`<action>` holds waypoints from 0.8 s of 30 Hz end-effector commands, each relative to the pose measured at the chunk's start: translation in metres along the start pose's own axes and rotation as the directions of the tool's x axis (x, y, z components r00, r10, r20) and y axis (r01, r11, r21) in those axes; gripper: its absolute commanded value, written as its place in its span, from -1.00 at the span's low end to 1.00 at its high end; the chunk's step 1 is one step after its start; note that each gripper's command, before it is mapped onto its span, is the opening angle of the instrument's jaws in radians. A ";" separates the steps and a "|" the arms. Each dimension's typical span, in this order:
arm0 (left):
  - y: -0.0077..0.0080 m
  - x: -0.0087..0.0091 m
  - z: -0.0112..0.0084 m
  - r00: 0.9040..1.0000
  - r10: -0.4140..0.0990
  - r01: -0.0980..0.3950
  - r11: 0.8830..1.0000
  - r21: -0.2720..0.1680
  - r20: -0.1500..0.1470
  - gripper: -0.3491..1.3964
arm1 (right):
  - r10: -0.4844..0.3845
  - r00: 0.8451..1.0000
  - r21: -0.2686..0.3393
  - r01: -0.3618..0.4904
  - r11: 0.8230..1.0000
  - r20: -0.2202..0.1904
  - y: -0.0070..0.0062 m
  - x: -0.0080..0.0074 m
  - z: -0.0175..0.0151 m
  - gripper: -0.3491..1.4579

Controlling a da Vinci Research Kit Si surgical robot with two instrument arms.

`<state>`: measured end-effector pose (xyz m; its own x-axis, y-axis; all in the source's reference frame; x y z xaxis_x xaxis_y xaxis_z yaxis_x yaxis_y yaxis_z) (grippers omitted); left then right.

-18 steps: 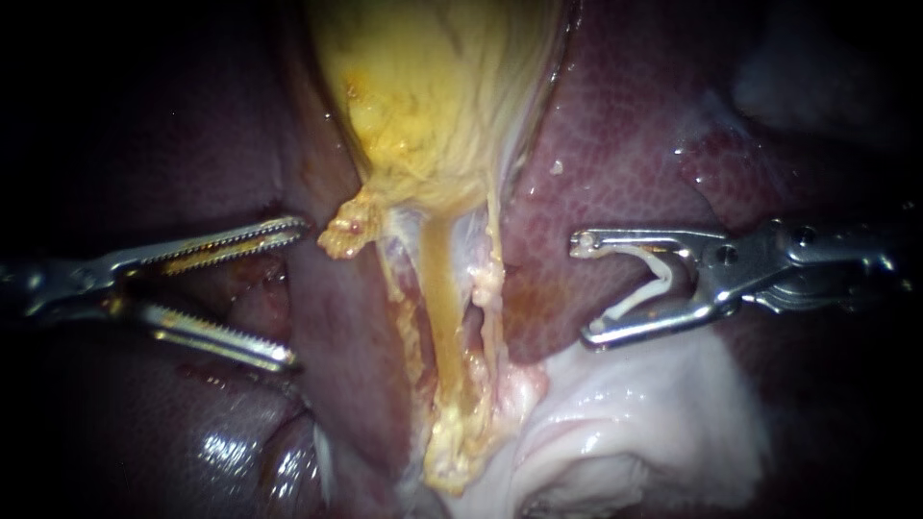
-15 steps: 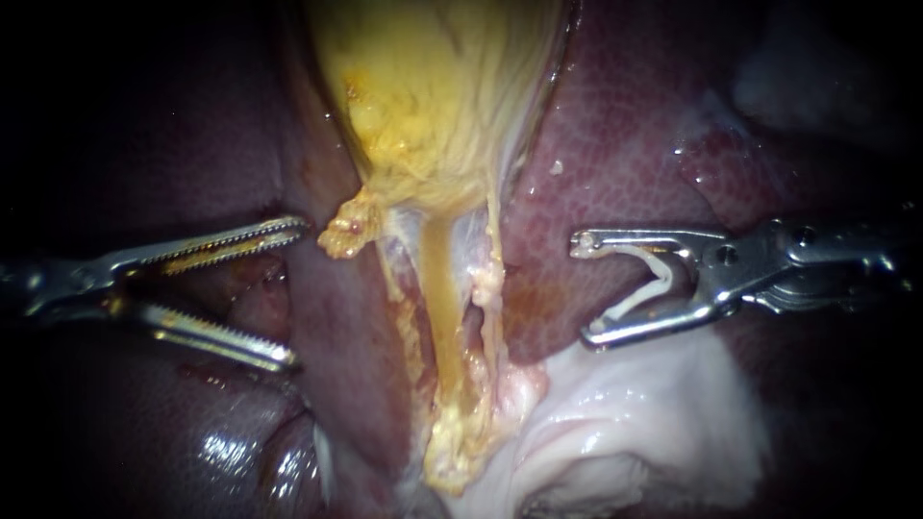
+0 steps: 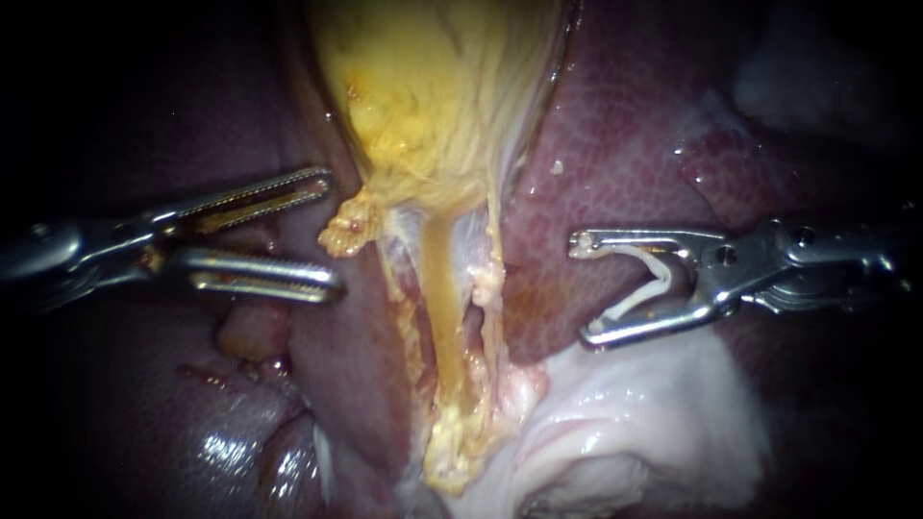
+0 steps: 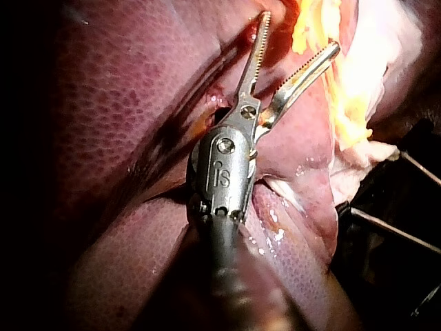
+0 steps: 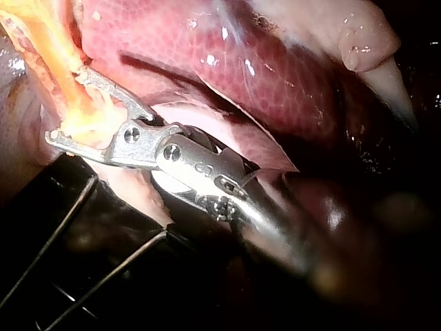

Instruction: Grabbing gallbladder

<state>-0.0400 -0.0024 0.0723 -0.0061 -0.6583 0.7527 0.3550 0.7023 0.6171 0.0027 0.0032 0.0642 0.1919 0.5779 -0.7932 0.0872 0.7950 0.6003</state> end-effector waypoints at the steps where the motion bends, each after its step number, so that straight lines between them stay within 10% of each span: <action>1: -0.0001 0.0001 0.0003 1.000 -0.015 0.015 1.000 -0.003 0.003 -0.19 | 0.000 1.000 0.000 0.000 1.000 0.000 0.0000 0.0000 0.0000 0.05; 6: -0.0001 0.0004 0.0007 0.999 -0.041 0.040 0.999 -0.020 -0.033 -1.00 | 0.000 1.000 0.000 0.000 1.000 0.000 -0.0001 0.0001 0.0000 0.05; 13: 0.0001 0.0001 -0.0007 0.992 -0.088 0.084 0.995 -0.047 -0.087 -1.00 | 0.000 1.000 0.000 0.000 1.000 0.000 -0.0001 0.0001 0.0000 0.05; 24: -0.0003 0.0000 -0.0006 0.992 -0.095 0.090 0.995 -0.052 -0.089 -1.00 | 0.000 1.000 0.000 0.000 1.000 0.000 -0.0001 0.0001 0.0000 0.05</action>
<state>-0.0395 -0.0028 0.0720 0.0438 -0.7431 0.6678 0.4010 0.6253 0.6695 0.0027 0.0032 0.0641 0.1916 0.5781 -0.7932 0.0876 0.7949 0.6004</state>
